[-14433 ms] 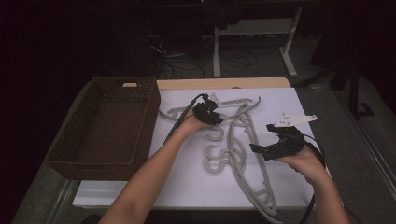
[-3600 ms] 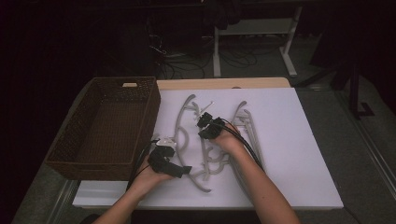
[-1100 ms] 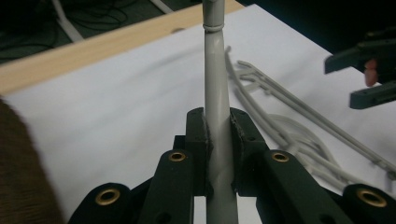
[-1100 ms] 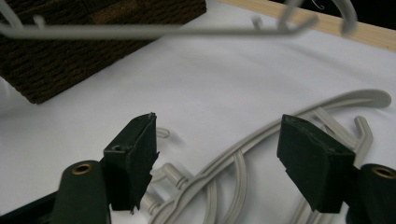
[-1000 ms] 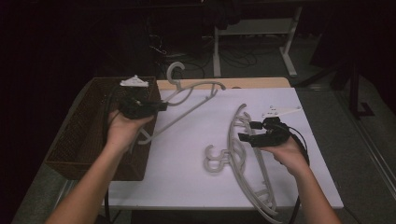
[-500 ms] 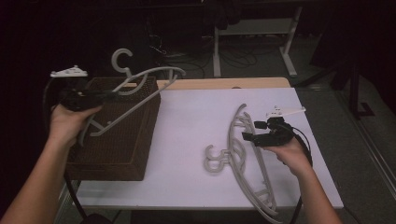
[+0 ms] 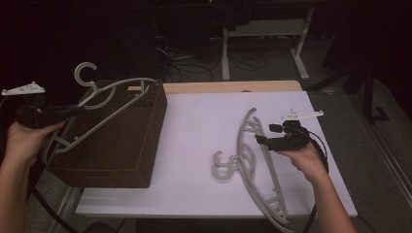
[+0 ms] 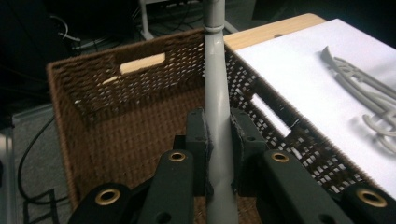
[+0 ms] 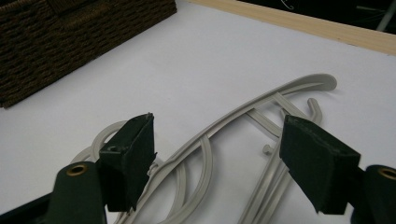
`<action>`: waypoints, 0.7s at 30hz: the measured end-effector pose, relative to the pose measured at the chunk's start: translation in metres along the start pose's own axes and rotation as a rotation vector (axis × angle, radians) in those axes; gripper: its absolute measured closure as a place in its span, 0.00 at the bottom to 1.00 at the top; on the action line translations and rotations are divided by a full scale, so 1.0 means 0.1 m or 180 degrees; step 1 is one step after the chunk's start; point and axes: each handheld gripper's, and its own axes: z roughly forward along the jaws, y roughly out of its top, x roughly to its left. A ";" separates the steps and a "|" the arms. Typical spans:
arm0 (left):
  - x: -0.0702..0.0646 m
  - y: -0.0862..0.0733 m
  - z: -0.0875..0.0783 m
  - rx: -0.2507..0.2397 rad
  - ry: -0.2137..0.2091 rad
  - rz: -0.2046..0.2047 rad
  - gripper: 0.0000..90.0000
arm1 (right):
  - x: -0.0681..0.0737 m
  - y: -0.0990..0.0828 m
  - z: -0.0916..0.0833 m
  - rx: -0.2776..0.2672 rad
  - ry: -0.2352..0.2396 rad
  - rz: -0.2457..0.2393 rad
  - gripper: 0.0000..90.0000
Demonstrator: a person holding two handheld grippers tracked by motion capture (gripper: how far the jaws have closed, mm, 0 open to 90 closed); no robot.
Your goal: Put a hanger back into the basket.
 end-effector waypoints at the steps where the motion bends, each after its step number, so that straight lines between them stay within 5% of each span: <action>1: 0.00 0.00 0.00 0.0000 0.0000 0.0000 0.88 | 0.00 0.00 0.00 0.0000 0.0000 0.0000 0.29; 14: 0.15 -0.26 0.48 0.0254 -0.0098 -0.0164 0.88 | -0.02 -0.02 0.01 0.0026 -0.0017 0.0003 0.29; 18: 0.16 -0.34 0.61 0.0442 -0.0055 -0.0203 0.88 | -0.02 -0.02 0.00 0.0020 -0.0027 0.0005 0.29; 21: 0.18 -0.39 0.63 0.0401 -0.0109 -0.0301 0.81 | -0.02 -0.02 0.00 0.0019 -0.0030 0.0013 0.29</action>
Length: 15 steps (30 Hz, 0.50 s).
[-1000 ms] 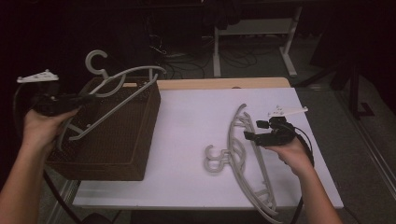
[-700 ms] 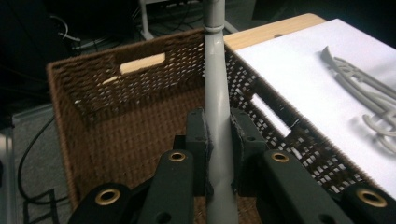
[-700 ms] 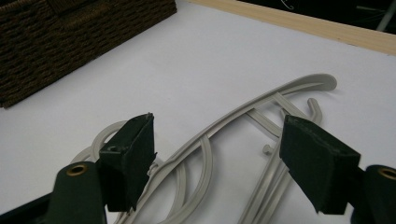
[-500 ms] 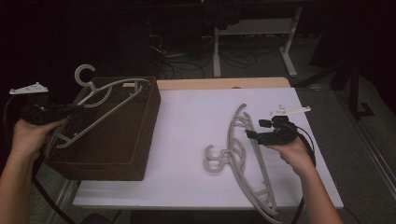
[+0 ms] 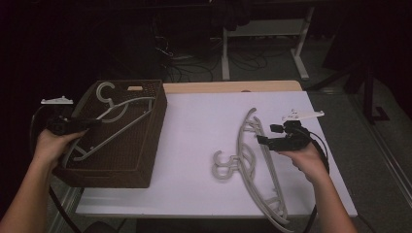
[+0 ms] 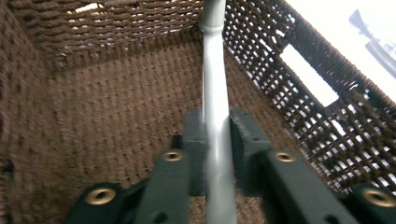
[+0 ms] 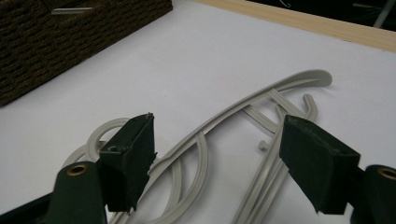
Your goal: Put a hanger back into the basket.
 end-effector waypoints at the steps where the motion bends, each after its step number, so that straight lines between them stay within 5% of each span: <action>1: 0.00 -0.01 0.00 -0.0031 0.0032 -0.0012 0.77 | 0.00 0.00 0.00 0.0001 0.0000 0.0002 0.29; 7: -0.08 0.04 -0.07 -0.0221 -0.0014 0.0022 0.54 | 0.01 0.00 -0.01 -0.0017 0.0005 -0.0015 0.29; 15: -0.49 0.22 -0.02 -0.0380 -0.0193 0.0177 0.33 | 0.02 -0.01 -0.02 0.0005 -0.0017 -0.0037 0.29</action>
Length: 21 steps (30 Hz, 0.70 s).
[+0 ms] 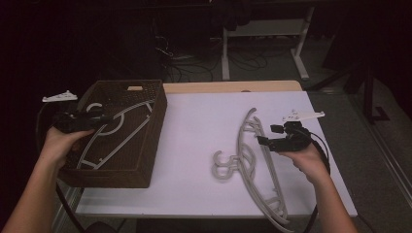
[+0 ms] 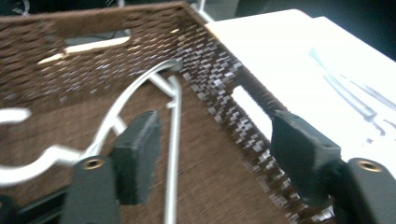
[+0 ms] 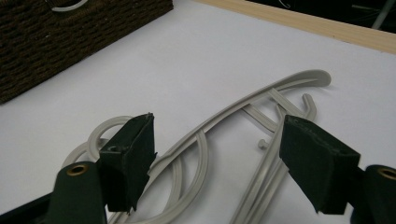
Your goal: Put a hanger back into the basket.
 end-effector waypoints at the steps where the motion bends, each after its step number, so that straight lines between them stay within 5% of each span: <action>1: -0.06 0.02 0.02 -0.0022 -0.0036 0.0015 0.31 | 0.00 0.00 0.00 0.0001 -0.0005 0.0003 0.29; 11: -0.66 0.26 0.28 -0.0166 -0.0366 0.0264 0.14 | -0.01 -0.06 -0.05 0.0062 -0.0007 -0.0040 0.34; 21: -1.34 0.38 0.74 -0.0135 -0.0733 0.0482 0.01 | -0.04 -0.30 -0.13 0.0320 0.0000 -0.0017 0.70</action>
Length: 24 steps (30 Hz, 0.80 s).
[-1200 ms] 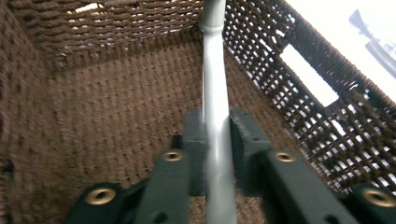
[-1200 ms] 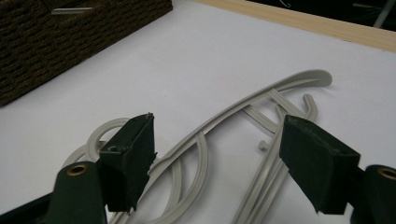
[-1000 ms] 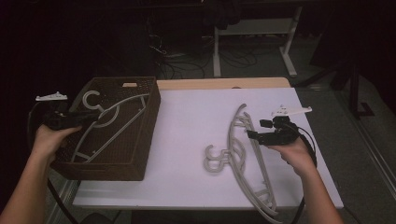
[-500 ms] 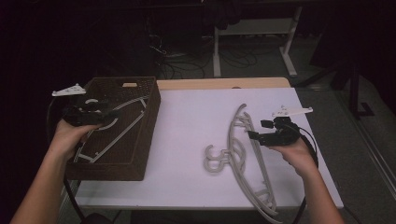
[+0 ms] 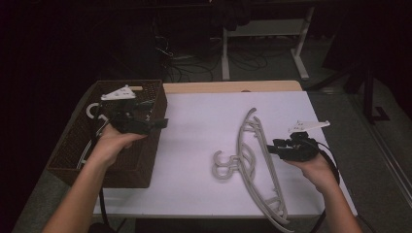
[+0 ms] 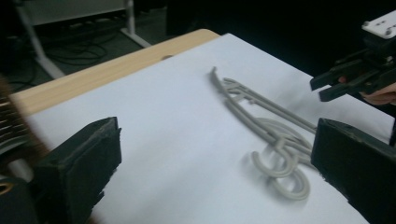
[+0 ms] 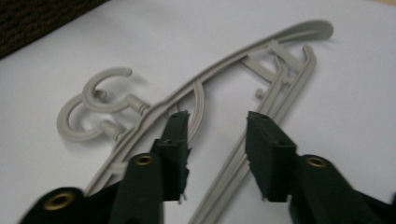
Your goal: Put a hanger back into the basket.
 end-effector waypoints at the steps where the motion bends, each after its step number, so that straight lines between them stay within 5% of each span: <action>1: -0.03 0.00 0.05 -0.0006 -0.0023 -0.0008 0.01 | 0.00 -0.02 0.00 0.0033 -0.0010 -0.0023 0.74; 8: -0.31 -0.04 0.44 -0.0012 -0.0244 0.0085 0.01 | 0.00 -0.23 -0.03 0.0304 -0.0093 -0.0065 0.99; 15: -0.46 -0.18 0.76 0.0113 -0.0351 0.0197 0.01 | -0.02 -0.45 -0.03 0.0535 -0.0059 -0.0119 0.99; 24: -0.47 -0.43 0.96 0.0216 -0.0357 0.0173 0.01 | 0.04 -0.64 0.00 0.0859 0.0062 -0.0160 0.99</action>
